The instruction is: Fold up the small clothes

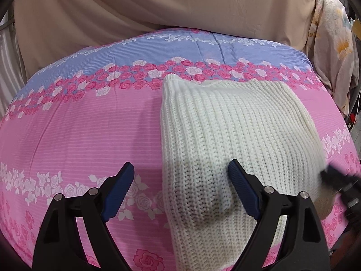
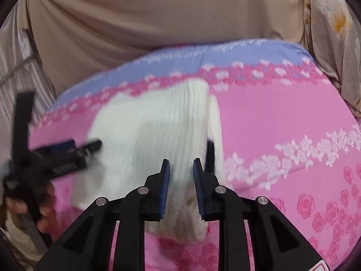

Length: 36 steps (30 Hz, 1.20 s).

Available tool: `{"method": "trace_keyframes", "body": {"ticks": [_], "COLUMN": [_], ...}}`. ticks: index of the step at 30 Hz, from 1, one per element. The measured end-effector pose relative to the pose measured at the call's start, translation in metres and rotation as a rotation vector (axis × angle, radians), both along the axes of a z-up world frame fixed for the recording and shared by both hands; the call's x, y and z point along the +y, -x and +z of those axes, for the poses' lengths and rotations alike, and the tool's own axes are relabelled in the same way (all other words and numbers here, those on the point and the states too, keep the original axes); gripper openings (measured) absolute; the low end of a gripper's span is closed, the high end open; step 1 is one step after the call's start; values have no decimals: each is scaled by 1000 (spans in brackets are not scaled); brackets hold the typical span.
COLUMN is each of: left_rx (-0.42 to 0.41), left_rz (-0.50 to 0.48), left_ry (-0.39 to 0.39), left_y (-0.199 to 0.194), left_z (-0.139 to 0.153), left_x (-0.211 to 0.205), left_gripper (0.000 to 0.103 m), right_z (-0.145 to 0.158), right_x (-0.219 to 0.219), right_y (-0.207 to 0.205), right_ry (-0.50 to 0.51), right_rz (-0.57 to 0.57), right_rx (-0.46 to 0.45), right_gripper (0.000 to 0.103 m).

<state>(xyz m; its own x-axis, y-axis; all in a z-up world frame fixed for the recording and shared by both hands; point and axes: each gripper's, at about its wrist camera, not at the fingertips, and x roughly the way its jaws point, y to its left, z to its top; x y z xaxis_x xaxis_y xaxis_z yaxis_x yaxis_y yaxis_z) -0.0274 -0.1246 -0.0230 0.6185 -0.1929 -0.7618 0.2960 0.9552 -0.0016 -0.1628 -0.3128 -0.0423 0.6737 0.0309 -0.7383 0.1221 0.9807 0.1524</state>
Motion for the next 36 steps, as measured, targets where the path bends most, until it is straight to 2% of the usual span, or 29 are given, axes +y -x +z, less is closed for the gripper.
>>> {"method": "trace_keyframes", "body": {"ticks": [1, 4, 6, 8, 10, 11, 12, 13, 15, 18, 22, 24, 26, 27, 28, 30, 33, 36], "left_rx": [5, 4, 9, 7, 14, 20, 32, 48, 63, 47, 44, 44, 41, 42, 48, 50, 52, 60], "left_rz": [-3, -4, -15, -29, -37, -39, -40, -41, -34, -37, -33, -32, -33, -33, -33, -33, -32, -38], "left_ry": [1, -3, 10, 18, 10, 1, -13, -23, -37, -34, -35, -36, -37, -35, -31, -34, -29, -18], "left_y": [0, 4, 11, 20, 27, 28, 28, 27, 27, 31, 31, 31, 32, 32, 32, 32, 32, 32], "left_z": [-1, 1, 5, 7, 2, -3, -10, -18, -28, -22, -21, -21, -21, -22, -23, -24, -24, -23], "left_x": [-1, 0, 3, 7, 9, 8, 7, 6, 5, 5, 5, 4, 5, 5, 6, 6, 6, 7], "left_gripper": [84, 83, 83, 83, 83, 83, 85, 85, 86, 86, 86, 86, 86, 86, 86, 86, 86, 85], "right_z": [-9, 12, 28, 30, 9, -11, -22, -21, -8, 23, 50, 42, 11, -4, -7, 4, 27, 37], "right_x": [-4, -6, -1, 10, 19, 21, 20, 22, 20, 14, 15, 15, 12, 8, 6, 6, 3, -1], "right_y": [2, 15, 25, 31, 27, 20, 19, 22, 24, 32, 21, 8, -13, -18, -15, -10, 4, 7], "right_ry": [-38, -103, -90, -61, 5, 38, 43, 50, 27, -42, -24, -1, 30, 13, 1, -8, -42, -22], "right_rz": [-1, -19, 2, 38, 47, 34, 29, 28, 10, 7, 1, -8, -33, -32, -37, -45, -46, -65], "right_rx": [2, -47, -89, -85, -25, 37, 40, 10, 15, -63, -147, -120, -14, 9, -19, -16, -72, -93], "right_gripper": [32, 30, 30, 30, 30, 30, 30, 30, 30, 30, 31, 31, 31, 32, 36, 36, 36, 43]}}
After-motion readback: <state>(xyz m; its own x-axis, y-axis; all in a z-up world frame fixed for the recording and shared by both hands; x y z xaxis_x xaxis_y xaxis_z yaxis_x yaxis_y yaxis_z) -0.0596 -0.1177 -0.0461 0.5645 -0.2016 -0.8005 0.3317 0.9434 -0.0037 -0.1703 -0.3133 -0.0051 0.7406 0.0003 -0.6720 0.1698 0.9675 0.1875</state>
